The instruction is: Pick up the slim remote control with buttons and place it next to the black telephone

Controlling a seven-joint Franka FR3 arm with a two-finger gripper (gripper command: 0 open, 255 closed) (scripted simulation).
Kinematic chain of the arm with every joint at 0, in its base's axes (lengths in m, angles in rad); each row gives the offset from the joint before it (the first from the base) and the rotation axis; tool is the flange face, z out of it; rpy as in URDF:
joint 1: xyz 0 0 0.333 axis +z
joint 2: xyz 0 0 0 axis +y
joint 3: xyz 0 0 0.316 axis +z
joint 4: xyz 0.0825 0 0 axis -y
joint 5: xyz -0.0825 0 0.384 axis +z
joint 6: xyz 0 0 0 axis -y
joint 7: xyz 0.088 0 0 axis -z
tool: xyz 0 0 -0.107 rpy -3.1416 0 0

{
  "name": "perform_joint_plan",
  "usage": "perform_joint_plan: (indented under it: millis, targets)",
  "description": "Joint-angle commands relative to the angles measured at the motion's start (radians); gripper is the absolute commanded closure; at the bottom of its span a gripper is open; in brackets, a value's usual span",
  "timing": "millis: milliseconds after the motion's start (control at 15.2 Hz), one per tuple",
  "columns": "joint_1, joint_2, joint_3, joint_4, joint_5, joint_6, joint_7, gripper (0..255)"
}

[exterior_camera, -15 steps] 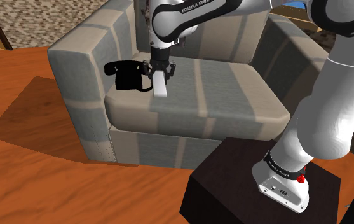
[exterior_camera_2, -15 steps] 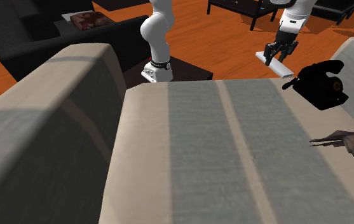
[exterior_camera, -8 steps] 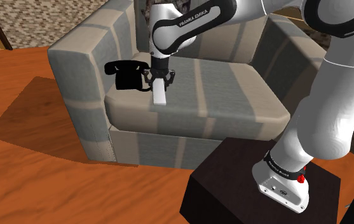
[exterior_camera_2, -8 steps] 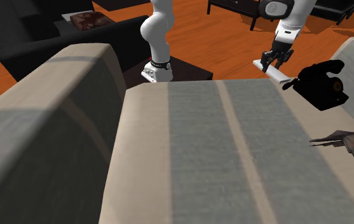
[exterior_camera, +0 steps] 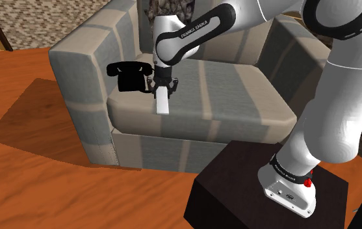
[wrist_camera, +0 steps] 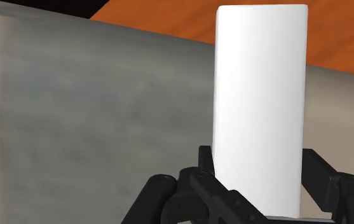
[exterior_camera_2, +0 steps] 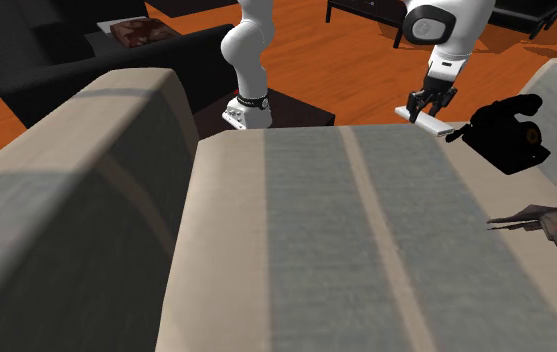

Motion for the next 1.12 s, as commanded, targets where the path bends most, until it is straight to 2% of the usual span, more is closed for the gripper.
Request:
perform_joint_plan:
  millis: [0,330,396,726,990,1056]
  targets:
    - [-0.001,0.008,-0.001,-0.005,-0.001,0.007,0.0,255]
    - [-0.001,0.008,-0.001,-0.005,-0.001,0.007,0.0,255]
    - [-0.001,0.008,-0.001,-0.002,-0.001,0.005,0.0,0]
    - [-0.001,0.008,-0.001,-0.005,-0.001,0.007,0.0,0]
    - [-0.001,-0.052,-0.002,0.049,-0.003,-0.106,0.002,0]
    - [-0.001,-0.052,-0.002,0.049,-0.003,-0.106,0.002,0]
